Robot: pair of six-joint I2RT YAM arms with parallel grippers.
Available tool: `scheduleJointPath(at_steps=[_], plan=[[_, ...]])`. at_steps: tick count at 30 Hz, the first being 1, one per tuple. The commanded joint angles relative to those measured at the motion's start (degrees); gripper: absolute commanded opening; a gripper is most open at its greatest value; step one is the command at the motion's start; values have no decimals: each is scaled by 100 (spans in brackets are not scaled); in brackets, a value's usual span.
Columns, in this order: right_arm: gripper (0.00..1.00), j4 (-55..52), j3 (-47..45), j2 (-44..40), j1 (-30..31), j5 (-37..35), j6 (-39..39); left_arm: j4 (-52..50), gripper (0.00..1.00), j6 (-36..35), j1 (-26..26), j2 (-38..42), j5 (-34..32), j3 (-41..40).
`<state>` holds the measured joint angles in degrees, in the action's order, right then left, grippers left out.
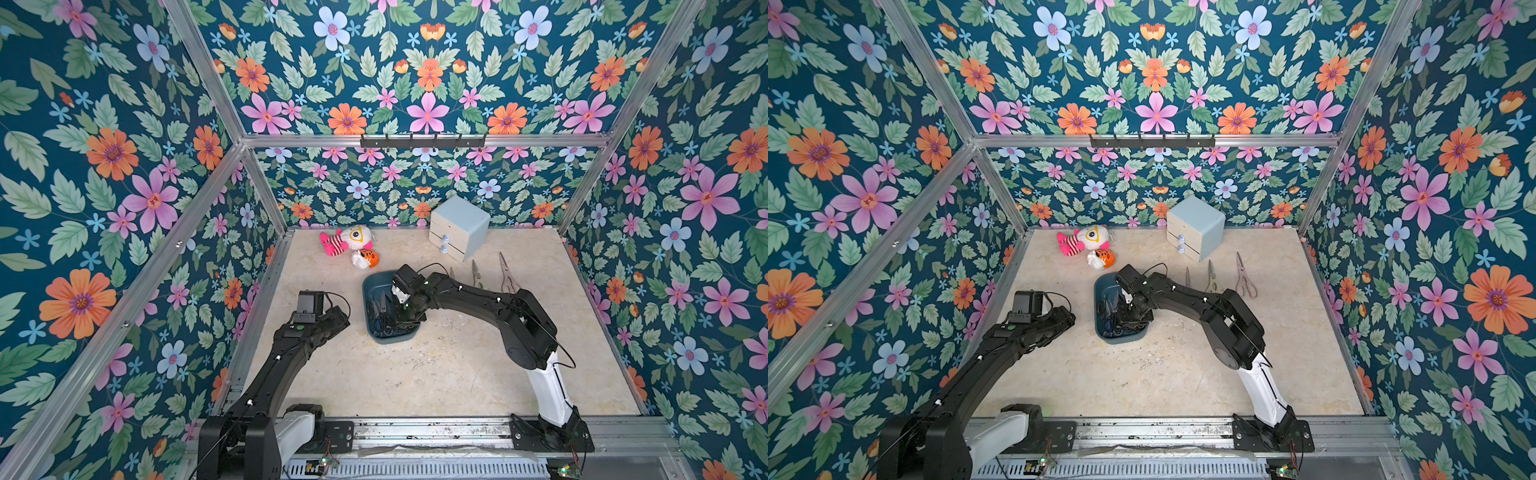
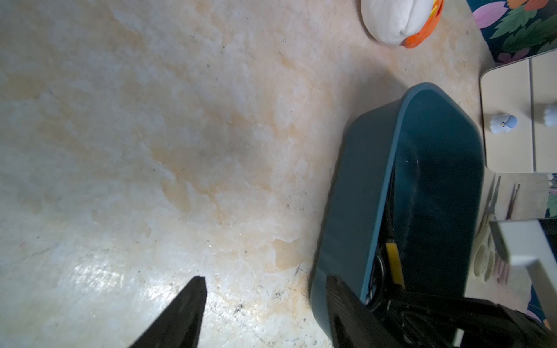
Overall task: Take the scissors out of the storage box
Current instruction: Pick up the scissors from the storage box, then place the scissors at the center of the board.
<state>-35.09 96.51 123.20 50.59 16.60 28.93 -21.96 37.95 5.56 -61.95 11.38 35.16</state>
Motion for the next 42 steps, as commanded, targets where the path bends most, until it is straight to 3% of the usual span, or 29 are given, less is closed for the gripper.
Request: scheduleJointPath(at_steps=[1, 13, 22, 32, 38, 42], plan=[[21, 9, 52, -9, 13, 27, 78, -103, 68, -95, -19, 17, -57, 9], [1, -39, 311, -295, 12, 71, 166, -143, 68, -183, -55, 11, -131, 77], [0, -233, 942, -617, -101, -151, 315, -49, 68, -183, -73, -274, -60, 278], [0, -533, 959, -712, -793, -1521, 898, -18, 68, -148, -72, -589, 8, 567], [0, -818, 1106, -204, -893, -2445, 860, -309, 68, -161, -73, -569, -46, 753], [0, -940, 1458, 289, -909, -2657, 834, -480, 68, -98, -73, -404, -120, 715]])
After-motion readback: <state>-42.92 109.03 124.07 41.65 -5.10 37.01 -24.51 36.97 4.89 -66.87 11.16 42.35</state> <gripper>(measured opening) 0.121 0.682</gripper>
